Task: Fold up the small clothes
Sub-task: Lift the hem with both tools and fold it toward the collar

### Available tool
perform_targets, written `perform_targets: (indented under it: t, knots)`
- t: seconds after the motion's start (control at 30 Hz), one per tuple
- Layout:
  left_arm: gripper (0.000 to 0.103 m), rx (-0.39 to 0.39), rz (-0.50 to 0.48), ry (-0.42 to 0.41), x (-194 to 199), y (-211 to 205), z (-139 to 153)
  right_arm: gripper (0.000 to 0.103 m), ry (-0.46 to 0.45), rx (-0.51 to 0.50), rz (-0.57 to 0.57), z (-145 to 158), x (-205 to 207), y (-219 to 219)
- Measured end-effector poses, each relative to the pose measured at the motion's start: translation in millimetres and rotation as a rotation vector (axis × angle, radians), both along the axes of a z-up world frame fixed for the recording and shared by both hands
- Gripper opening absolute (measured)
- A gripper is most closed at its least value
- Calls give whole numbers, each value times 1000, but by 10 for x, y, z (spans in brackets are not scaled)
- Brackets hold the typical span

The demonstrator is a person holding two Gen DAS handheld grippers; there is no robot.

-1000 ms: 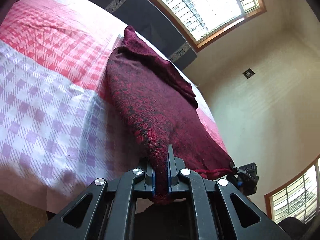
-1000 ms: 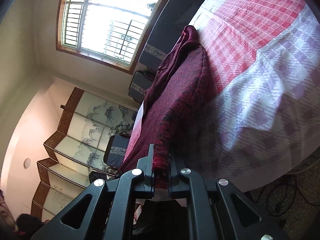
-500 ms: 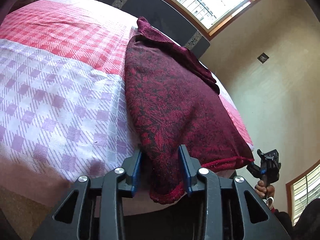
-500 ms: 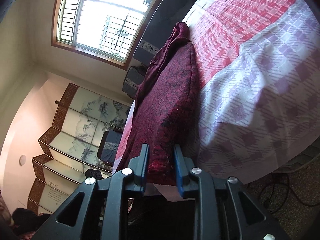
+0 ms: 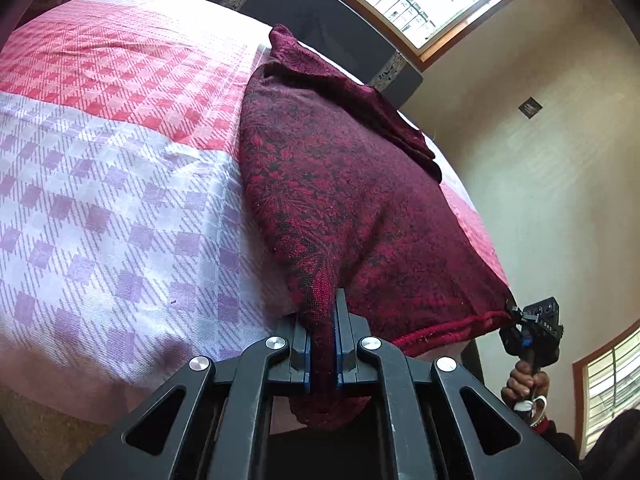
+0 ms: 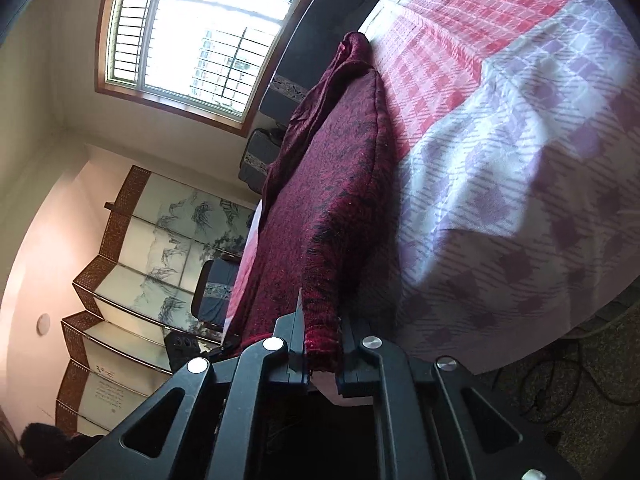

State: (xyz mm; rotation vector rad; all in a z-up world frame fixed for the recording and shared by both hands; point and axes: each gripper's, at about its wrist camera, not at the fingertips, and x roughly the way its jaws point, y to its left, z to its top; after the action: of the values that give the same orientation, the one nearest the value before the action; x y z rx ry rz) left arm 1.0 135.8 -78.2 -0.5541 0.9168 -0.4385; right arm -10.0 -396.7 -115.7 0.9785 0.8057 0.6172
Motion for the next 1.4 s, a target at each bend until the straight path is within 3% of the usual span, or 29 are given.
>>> perform_targets:
  t: [0.37, 0.73, 0.9, 1.13, 1.4]
  knots:
    - [8, 35, -9, -227, 96, -112, 701, 10, -136, 126, -35, 626, 165, -181]
    - [8, -27, 59, -256, 764, -56, 1132, 10, -189, 93, -54, 1128, 920, -272]
    - [8, 135, 75, -323, 1118, -278, 1279, 10, -184, 47, -51, 1228, 1351, -281]
    - [8, 307, 113, -365, 1529, -466, 1245, 10, -159, -45, -58, 1296, 1875, -209]
    - [8, 424, 156, -353, 1914, -555, 1085, 10, -146, -132, -53, 1344, 2338, -51]
